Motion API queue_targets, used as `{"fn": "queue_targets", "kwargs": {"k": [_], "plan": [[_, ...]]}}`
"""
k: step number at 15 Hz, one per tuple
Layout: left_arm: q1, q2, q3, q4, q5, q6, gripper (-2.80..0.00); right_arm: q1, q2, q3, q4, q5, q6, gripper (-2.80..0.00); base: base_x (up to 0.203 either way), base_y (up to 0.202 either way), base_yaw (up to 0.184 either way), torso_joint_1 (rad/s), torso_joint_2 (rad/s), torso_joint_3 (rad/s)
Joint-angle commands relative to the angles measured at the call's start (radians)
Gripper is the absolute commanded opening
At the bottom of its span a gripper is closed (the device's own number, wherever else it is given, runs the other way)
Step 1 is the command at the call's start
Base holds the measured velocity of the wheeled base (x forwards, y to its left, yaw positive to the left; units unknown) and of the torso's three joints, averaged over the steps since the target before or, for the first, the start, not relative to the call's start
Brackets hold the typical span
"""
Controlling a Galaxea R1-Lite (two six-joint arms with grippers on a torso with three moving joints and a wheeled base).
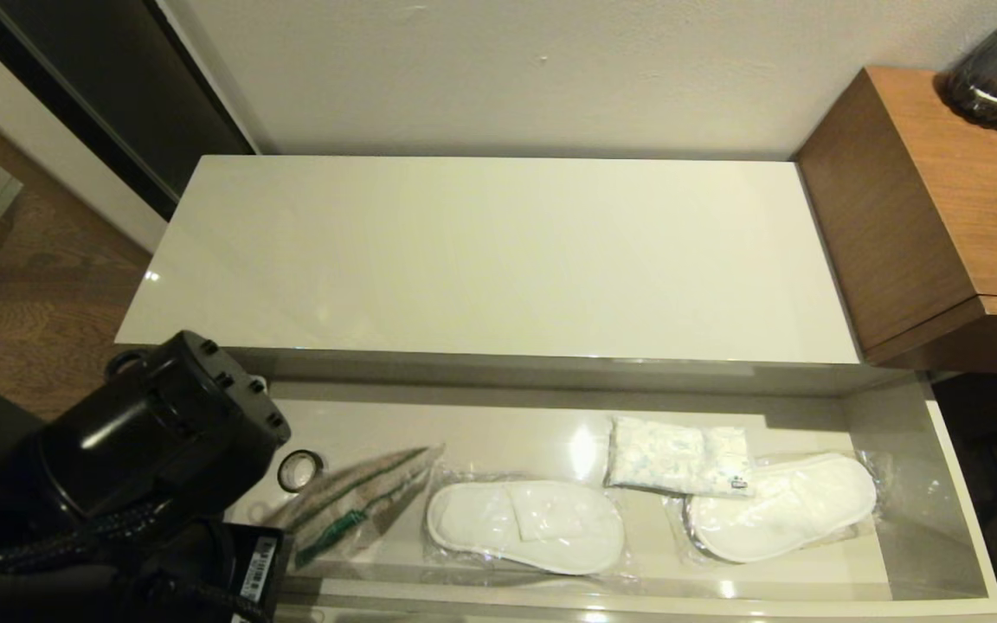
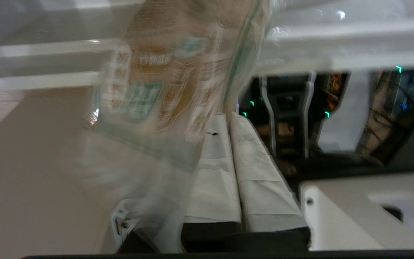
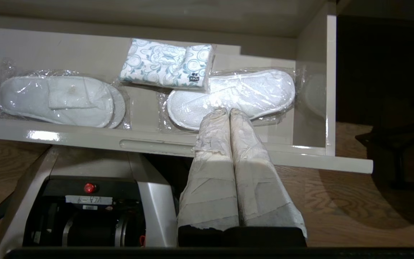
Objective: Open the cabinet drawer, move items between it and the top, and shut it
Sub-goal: Put the solid drinks in the drawer
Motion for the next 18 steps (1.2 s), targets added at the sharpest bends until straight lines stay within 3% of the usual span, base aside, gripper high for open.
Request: {"fn": "queue_targets", "kwargs": {"k": [1, 3, 5, 7, 10, 16, 18], "plan": [[0.004, 0.038, 0.018, -0.008, 0.001, -0.008, -2.80, 0.000, 0.001, 0.000, 0.001, 0.000, 0.000, -2.80, 0.000, 0.000, 0.000, 0.000, 0.00, 0.000], [0.082, 0.171, 0.018, -0.132, 0.002, 0.034, -2.80, 0.000, 0.001, 0.000, 0.001, 0.000, 0.000, -2.80, 0.000, 0.000, 0.000, 0.000, 0.00, 0.000], [0.171, 0.275, -0.001, -0.325, 0.002, 0.138, -2.80, 0.000, 0.001, -0.001, 0.002, 0.000, -0.002, -2.80, 0.000, 0.000, 0.000, 0.000, 0.00, 0.000], [0.224, 0.341, -0.059, -0.404, 0.002, 0.192, -2.80, 0.000, 0.001, 0.000, 0.001, 0.000, 0.000, -2.80, 0.000, 0.000, 0.000, 0.000, 0.00, 0.000], [0.267, 0.399, -0.149, -0.398, -0.006, 0.193, -2.80, 0.000, 0.001, -0.001, 0.001, 0.000, -0.002, -2.80, 0.000, 0.000, 0.000, 0.000, 0.00, 0.000], [0.269, 0.233, -0.031, -0.389, -0.010, 0.178, -2.80, 0.000, 0.001, 0.000, 0.001, 0.000, 0.000, -2.80, 0.000, 0.000, 0.000, 0.000, 0.00, 0.000], [0.273, 0.161, 0.027, -0.386, -0.010, 0.148, -2.80, 0.000, 0.001, 0.000, 0.001, 0.000, 0.000, -2.80, 0.000, 0.000, 0.000, 0.000, 0.00, 0.000]]}}
